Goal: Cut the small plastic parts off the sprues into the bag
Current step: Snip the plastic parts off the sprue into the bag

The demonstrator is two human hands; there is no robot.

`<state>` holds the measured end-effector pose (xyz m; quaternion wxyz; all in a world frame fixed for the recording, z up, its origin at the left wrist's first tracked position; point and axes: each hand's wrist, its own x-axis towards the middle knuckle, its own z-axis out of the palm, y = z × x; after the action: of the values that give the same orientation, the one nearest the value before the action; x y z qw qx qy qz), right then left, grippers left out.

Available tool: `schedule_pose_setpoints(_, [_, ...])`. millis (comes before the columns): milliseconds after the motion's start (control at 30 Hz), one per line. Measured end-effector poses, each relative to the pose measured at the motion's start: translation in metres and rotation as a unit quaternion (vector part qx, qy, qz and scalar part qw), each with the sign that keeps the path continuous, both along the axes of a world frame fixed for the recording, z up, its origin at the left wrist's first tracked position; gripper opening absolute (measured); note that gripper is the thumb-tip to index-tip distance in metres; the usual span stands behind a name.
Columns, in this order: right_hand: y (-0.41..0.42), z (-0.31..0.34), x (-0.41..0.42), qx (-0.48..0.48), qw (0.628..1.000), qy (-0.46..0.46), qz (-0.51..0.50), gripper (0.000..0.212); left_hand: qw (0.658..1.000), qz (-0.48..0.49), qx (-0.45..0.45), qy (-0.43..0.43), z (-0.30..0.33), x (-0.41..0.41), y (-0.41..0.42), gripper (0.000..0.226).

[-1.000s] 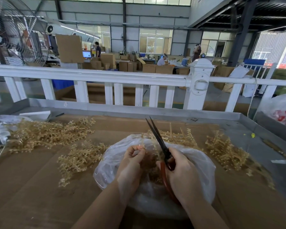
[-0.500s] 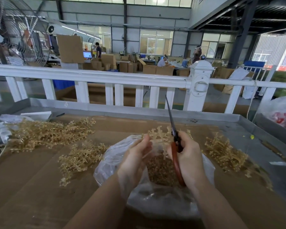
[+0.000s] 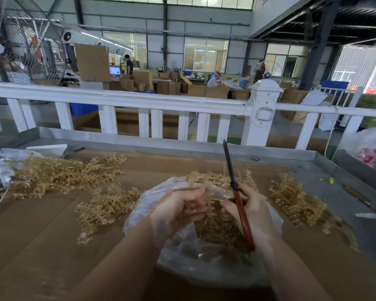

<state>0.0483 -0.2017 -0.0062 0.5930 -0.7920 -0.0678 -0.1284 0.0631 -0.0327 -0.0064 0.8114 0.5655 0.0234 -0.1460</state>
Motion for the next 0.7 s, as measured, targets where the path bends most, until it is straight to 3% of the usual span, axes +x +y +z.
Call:
schedule_pose_setpoints(133, [0.005,-0.004,0.0,-0.059,0.998,0.003,0.005,0.032,0.998,-0.032,0.056,-0.002,-0.006,-0.003,-0.005,0.028])
schedule_pose_setpoints(333, [0.014,0.007,-0.008,-0.159,0.987,-0.035,-0.004,0.025,0.995,0.069,0.06,-0.03,-0.022,-0.003,-0.015,0.016])
schedule_pose_setpoints(500, [0.013,0.006,-0.023,-0.315,0.939,-0.1,-0.092,0.035,0.986,0.156,0.038,-0.04,-0.027,-0.006,-0.015,0.021])
schedule_pose_setpoints(567, [0.013,-0.003,-0.021,-0.335,0.928,-0.116,-0.112,0.037,0.983,0.176,0.037,-0.035,-0.029,-0.006,-0.015,0.023])
schedule_pose_setpoints(700, [0.011,-0.03,-0.01,-0.317,0.941,-0.07,-0.097,0.04,0.977,0.212,-0.002,-0.019,-0.029,-0.004,-0.018,0.011])
